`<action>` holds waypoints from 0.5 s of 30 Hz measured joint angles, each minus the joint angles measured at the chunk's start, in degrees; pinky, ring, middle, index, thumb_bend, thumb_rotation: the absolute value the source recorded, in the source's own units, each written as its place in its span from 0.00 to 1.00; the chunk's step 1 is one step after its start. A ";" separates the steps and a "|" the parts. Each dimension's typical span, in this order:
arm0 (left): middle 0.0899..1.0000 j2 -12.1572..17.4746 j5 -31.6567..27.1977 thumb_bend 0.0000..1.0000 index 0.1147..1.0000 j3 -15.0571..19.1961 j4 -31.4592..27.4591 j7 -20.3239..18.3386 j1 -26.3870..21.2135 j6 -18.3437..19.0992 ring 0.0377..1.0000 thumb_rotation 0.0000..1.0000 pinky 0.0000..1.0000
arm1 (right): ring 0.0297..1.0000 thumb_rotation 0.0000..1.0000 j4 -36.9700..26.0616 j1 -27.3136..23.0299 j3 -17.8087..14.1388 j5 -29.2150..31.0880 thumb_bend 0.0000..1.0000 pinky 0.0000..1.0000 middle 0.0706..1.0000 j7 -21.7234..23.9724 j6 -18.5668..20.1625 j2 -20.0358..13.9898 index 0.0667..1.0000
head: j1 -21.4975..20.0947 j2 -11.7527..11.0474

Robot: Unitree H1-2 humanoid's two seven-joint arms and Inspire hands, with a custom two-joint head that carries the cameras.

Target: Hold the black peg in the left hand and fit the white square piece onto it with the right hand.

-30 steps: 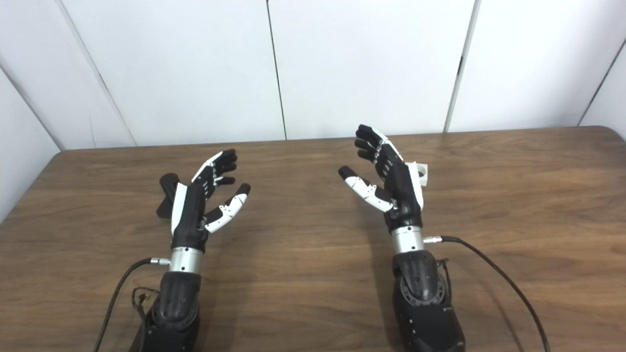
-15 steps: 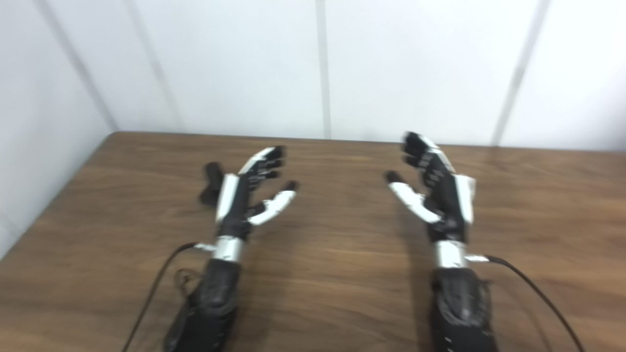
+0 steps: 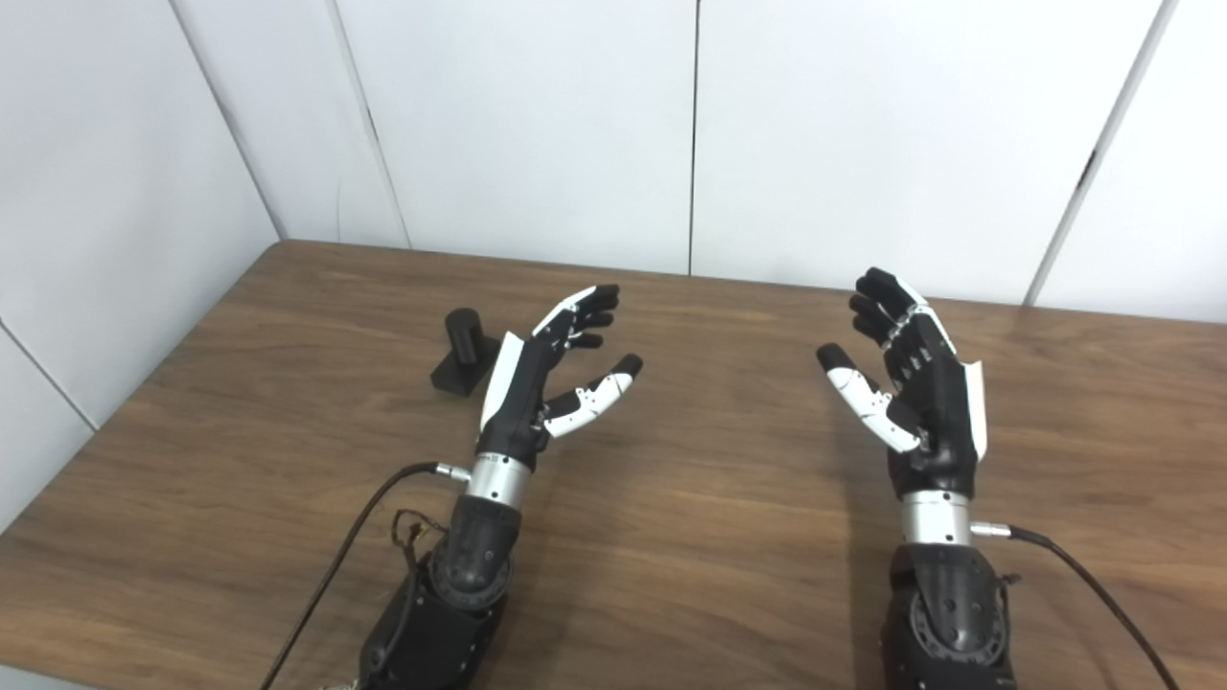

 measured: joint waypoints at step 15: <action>0.81 5.03 9.38 0.55 0.76 1.06 -5.68 2.30 1.50 7.72 0.79 0.21 0.71 | 0.80 0.26 0.01 0.00 -0.46 0.30 0.65 0.80 0.80 0.14 0.00 -0.11 0.77 | -0.09 0.00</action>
